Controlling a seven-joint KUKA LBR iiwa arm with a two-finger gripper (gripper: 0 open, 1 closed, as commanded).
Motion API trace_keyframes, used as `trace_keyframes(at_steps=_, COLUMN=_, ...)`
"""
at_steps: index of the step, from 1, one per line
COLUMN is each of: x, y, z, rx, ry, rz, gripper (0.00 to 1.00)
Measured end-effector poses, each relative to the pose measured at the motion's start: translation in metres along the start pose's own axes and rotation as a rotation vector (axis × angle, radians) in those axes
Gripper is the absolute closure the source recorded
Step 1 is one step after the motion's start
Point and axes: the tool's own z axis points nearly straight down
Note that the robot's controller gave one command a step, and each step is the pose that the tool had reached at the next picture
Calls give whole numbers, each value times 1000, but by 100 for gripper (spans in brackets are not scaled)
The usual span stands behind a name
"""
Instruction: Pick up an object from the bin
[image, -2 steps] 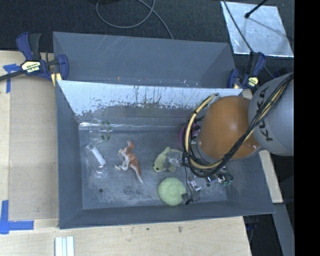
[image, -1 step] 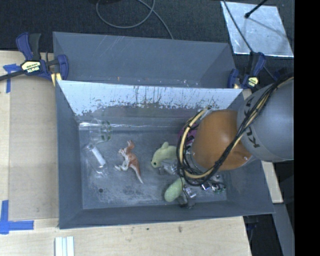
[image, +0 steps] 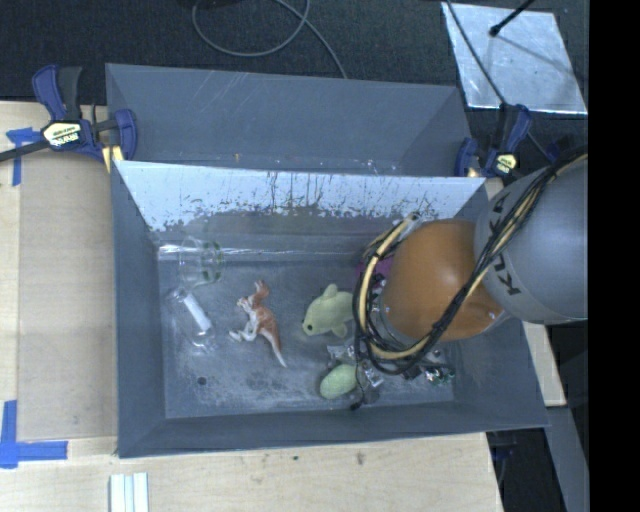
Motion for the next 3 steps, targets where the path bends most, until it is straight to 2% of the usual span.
trace_keyframes(at_steps=3, x=0, y=0, z=-10, rx=-1, ry=1, rz=0, gripper=100)
